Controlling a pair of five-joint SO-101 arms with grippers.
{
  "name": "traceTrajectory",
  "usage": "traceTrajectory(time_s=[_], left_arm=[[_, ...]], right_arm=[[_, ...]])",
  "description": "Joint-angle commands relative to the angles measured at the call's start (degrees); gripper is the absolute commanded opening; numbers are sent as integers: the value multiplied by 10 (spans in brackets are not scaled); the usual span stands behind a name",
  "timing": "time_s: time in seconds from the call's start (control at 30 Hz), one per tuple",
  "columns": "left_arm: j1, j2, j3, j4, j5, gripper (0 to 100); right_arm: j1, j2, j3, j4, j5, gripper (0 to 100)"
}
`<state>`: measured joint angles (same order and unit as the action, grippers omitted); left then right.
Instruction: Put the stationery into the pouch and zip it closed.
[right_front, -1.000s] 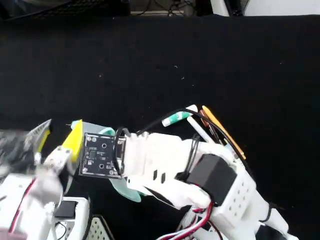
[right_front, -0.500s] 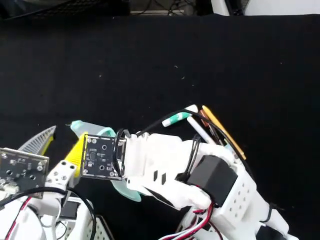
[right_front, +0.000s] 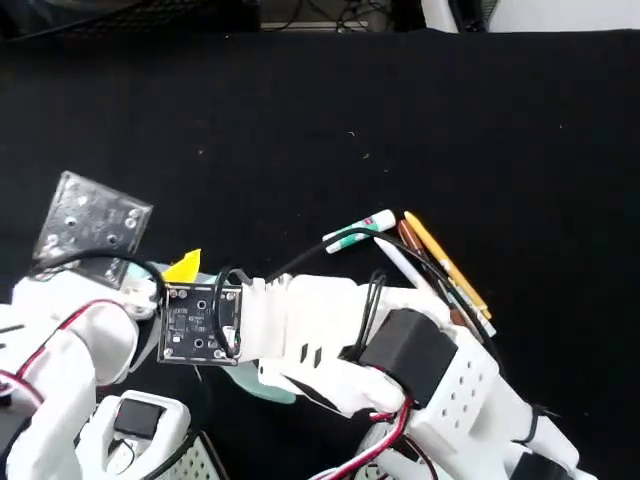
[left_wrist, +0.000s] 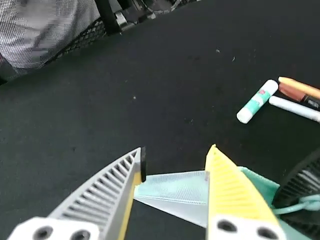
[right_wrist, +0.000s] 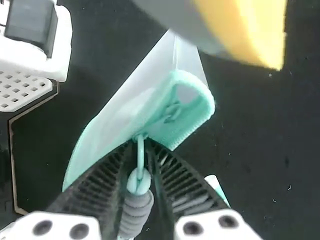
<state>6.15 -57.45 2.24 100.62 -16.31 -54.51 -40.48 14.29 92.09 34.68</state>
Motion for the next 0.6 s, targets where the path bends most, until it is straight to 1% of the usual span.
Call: traceTrajectory(time_s=[0.0,0.07,0.17,0.23,0.43,0.5,0.57], left_arm=[[5,-7,15,3,-13,219],[21,-26,36,3,-13,219],[66,-46,67,3,-12,219],[79,-49,92,2,-12,219],[80,-52,141,2,-11,218],[63,-53,143,2,-10,218],[30,-60,143,1,-10,218]], right_arm=[[-2,3,16,-4,4,12],[-2,3,18,-14,4,12],[-2,3,18,-16,4,12],[-2,3,17,-15,4,12],[-1,3,19,-15,4,12],[0,3,18,-15,4,12],[0,3,17,-16,3,12]])
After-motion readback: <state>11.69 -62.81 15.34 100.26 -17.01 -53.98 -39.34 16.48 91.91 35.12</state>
